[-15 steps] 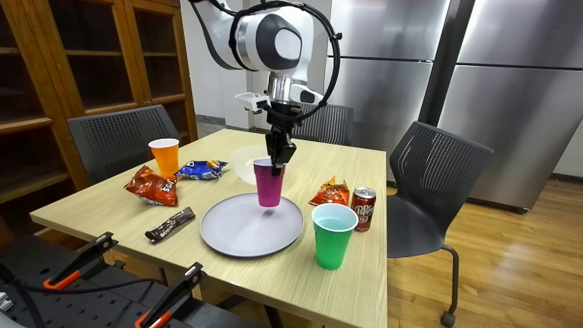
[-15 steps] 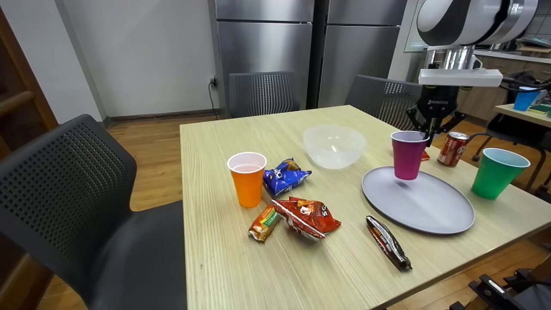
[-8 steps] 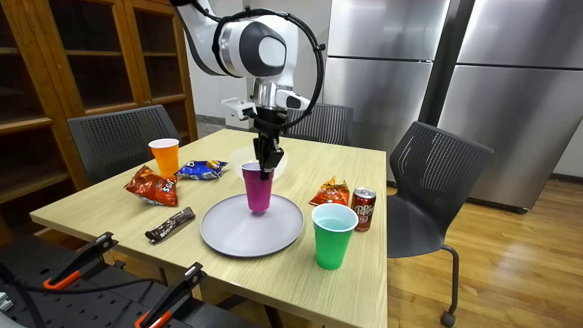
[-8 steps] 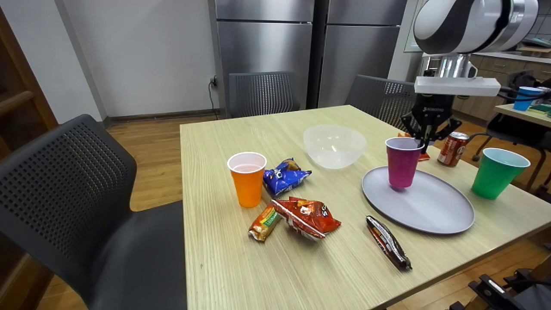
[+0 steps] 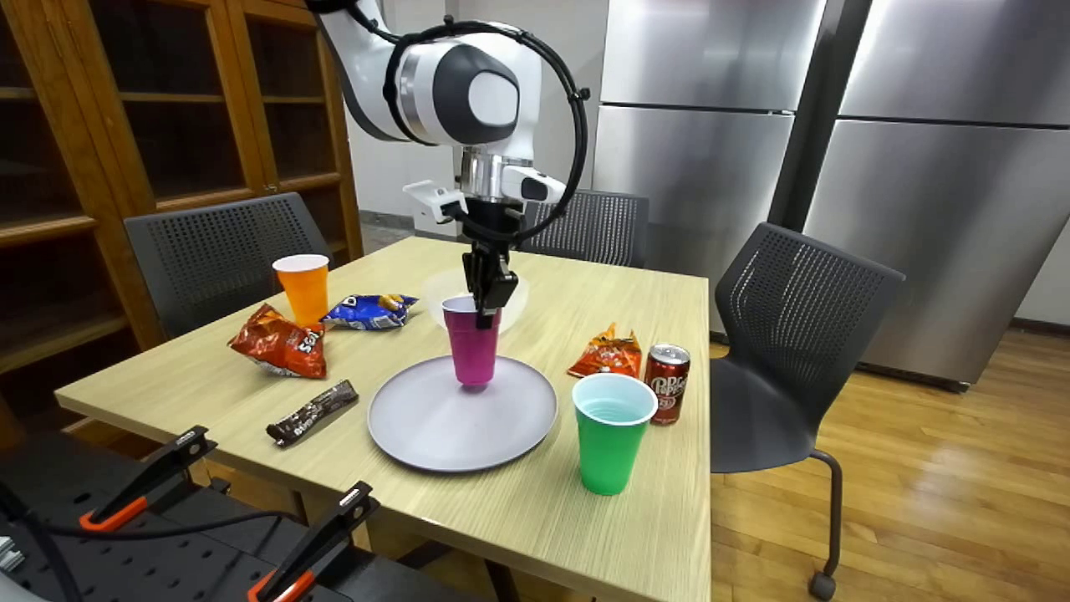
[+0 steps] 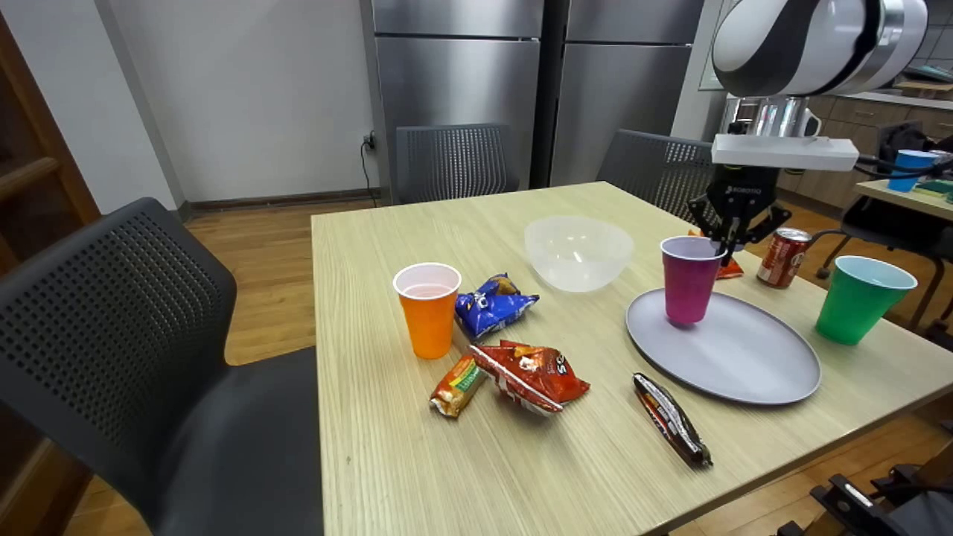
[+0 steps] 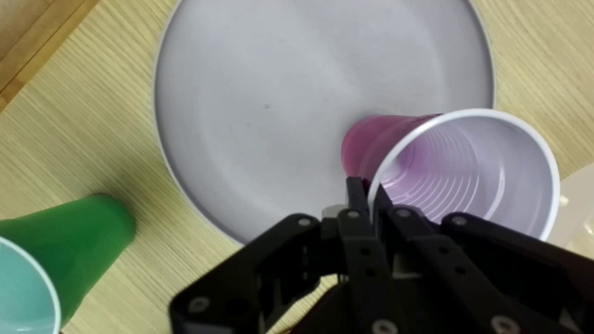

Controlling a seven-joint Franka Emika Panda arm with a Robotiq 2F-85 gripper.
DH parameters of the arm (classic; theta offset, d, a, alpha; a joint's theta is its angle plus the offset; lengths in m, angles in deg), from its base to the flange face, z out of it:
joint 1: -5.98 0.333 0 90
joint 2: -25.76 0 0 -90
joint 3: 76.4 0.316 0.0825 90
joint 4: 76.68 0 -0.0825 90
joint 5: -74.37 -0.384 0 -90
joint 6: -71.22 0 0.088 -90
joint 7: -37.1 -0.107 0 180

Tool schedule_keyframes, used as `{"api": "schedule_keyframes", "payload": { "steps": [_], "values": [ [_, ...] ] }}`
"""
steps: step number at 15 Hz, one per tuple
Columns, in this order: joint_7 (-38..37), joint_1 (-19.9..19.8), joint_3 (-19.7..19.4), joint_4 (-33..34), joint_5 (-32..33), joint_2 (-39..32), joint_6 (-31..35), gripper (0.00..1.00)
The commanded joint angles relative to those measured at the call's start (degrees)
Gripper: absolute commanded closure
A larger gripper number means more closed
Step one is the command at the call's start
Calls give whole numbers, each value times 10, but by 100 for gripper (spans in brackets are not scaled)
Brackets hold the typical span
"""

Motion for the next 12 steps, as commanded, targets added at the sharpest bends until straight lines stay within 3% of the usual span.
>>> {"api": "schedule_keyframes", "payload": {
  "steps": [1,10,11,12],
  "values": [
    [-5,-1,4,-8,-12,3,13,99],
    [-7,-1,3,-8,-16,-9,14,99],
    [-6,-1,3,-11,-15,-6,14,70],
    [-3,-1,3,-15,-16,-1,15,68]
  ]
}}
